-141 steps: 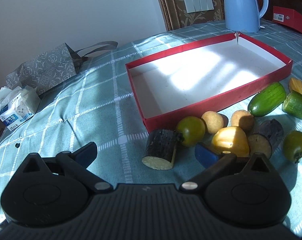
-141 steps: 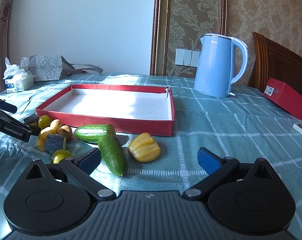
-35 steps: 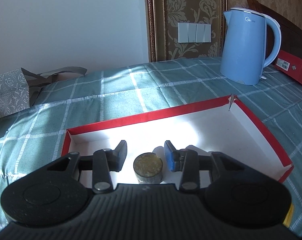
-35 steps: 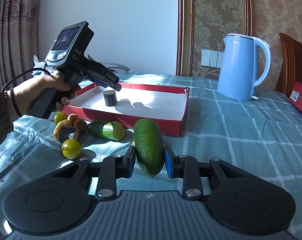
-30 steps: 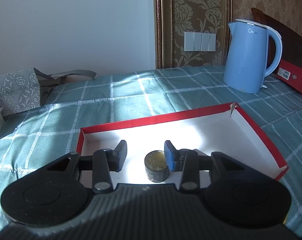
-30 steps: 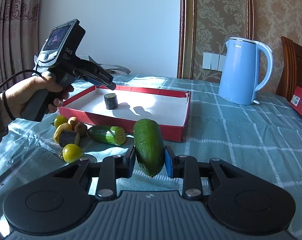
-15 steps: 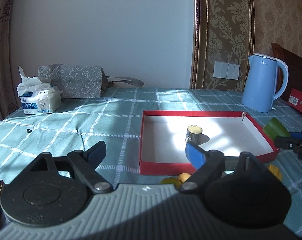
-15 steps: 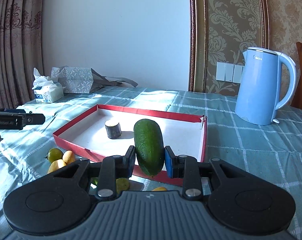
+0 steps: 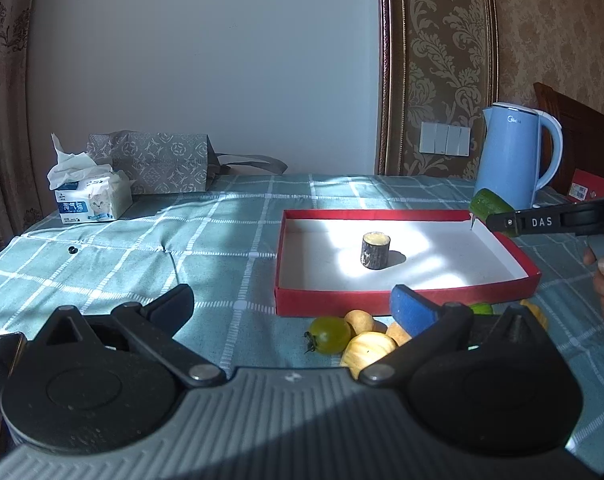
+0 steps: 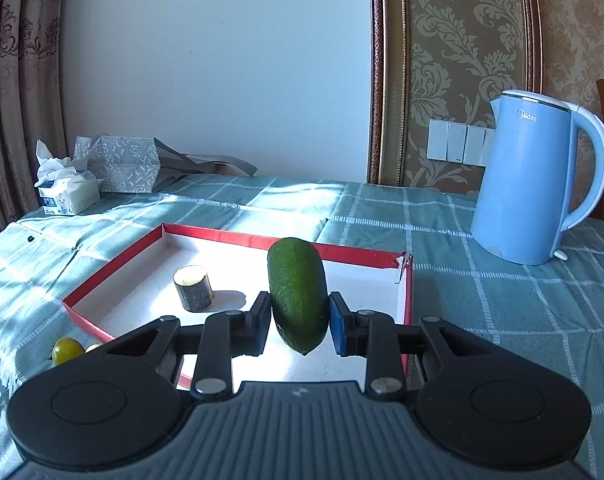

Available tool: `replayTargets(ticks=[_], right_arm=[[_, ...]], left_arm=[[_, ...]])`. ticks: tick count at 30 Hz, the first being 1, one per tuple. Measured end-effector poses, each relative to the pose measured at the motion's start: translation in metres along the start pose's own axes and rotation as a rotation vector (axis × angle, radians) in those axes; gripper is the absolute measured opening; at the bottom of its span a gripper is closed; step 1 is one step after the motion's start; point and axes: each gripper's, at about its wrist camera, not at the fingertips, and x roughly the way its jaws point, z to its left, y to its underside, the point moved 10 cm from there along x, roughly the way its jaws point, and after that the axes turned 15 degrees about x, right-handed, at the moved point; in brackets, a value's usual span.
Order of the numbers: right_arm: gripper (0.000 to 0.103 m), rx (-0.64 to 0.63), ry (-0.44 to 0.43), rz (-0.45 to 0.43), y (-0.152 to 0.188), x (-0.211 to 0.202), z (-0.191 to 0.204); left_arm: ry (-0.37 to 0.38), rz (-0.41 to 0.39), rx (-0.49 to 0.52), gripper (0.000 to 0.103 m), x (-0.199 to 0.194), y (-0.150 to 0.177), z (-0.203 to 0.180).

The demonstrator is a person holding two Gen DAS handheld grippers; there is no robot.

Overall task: Organize fruits
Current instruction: 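Lower the held cucumber into the tray and open the right tool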

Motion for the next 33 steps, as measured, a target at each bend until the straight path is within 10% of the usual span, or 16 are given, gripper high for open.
replayTargets(ticks=[33], right_arm=[[0.03, 0.106, 0.259, 0.097, 0.013, 0.07, -0.042]], left_arm=[[-0.052, 0.018, 0.001, 0.103, -0.004, 0.004, 0.003]])
